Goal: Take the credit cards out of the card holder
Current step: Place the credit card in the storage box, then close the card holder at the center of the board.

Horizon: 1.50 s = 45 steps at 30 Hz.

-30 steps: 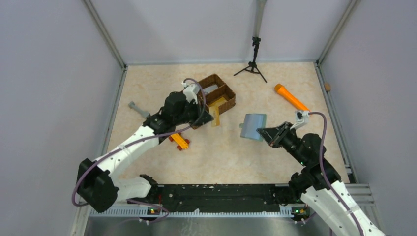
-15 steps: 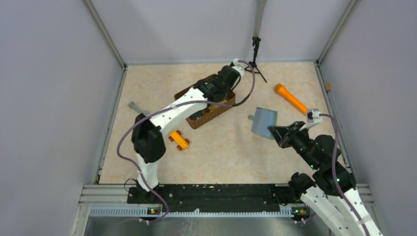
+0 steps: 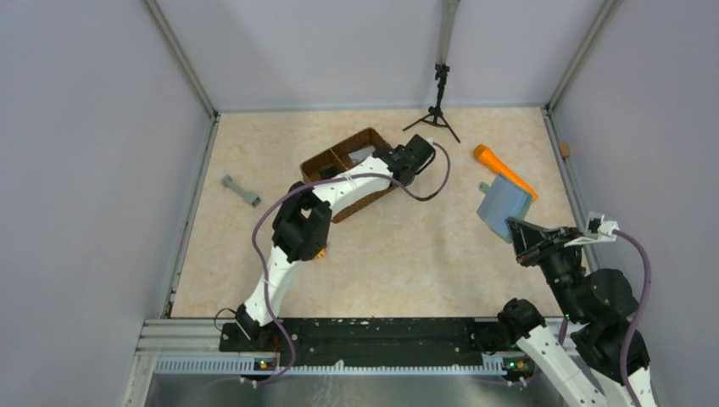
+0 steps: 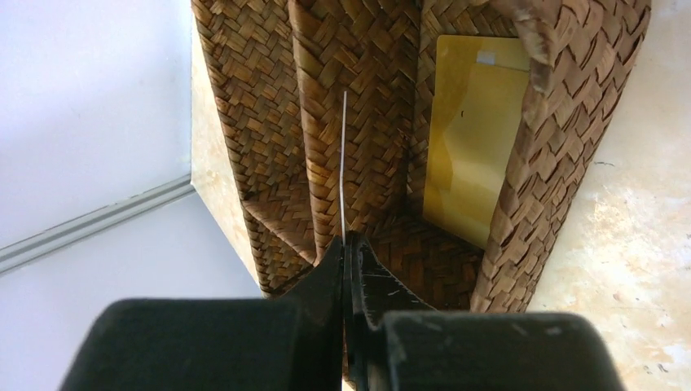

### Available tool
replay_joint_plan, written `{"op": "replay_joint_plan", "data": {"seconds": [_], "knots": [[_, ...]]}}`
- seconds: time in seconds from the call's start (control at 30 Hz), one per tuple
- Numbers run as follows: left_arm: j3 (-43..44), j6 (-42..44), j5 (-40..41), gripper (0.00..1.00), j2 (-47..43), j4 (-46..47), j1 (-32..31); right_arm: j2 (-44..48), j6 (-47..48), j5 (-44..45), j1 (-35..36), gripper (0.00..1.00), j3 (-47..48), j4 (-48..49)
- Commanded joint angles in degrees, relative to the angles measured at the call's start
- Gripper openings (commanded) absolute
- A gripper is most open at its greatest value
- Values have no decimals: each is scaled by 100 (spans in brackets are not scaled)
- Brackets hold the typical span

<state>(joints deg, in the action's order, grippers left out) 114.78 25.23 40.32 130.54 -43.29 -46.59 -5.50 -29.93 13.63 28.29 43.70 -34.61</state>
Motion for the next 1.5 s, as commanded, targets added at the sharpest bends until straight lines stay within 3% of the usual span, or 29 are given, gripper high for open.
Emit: {"op": "replay_joint_plan", "data": {"seconds": [0.0,0.13,0.3,0.37,0.47,0.63,0.8,1.0,1.13,1.2,1.47], "knots": [[277,284,222,0,163,296,-28,56,174,398,-52,0,164,-69],[318,267,180,3,232,344,-30,50,123,367,-45,0,78,-30],[525,-87,134,41,116,-196,-35,-3,7,403,-52,0,-15,-34],[529,-312,65,51,-121,-333,-35,-62,-60,400,-51,0,-64,-27],[496,-632,-165,59,-512,-573,-44,-142,-219,264,-52,0,-195,73],[-79,-1276,-566,63,-1392,-627,-37,-406,-480,-703,-51,0,-561,568],[-1083,-2659,-1173,65,-2456,-536,-6,-1095,-763,-2179,-52,0,-1096,1500],[-3246,-3811,-2131,66,-4141,229,8,-2298,-1892,-4005,-52,0,-2176,3819],[-4512,-4198,-2580,66,-5181,671,1,-3251,-2624,-4520,-52,0,-2715,5308],[-5019,-4325,-2731,66,-5721,827,9,-3669,-2399,-4549,-50,0,-2638,5267],[-6647,-4759,-3354,69,-7106,1682,32,-4710,-763,-3347,-43,3,-1640,3214]]}}
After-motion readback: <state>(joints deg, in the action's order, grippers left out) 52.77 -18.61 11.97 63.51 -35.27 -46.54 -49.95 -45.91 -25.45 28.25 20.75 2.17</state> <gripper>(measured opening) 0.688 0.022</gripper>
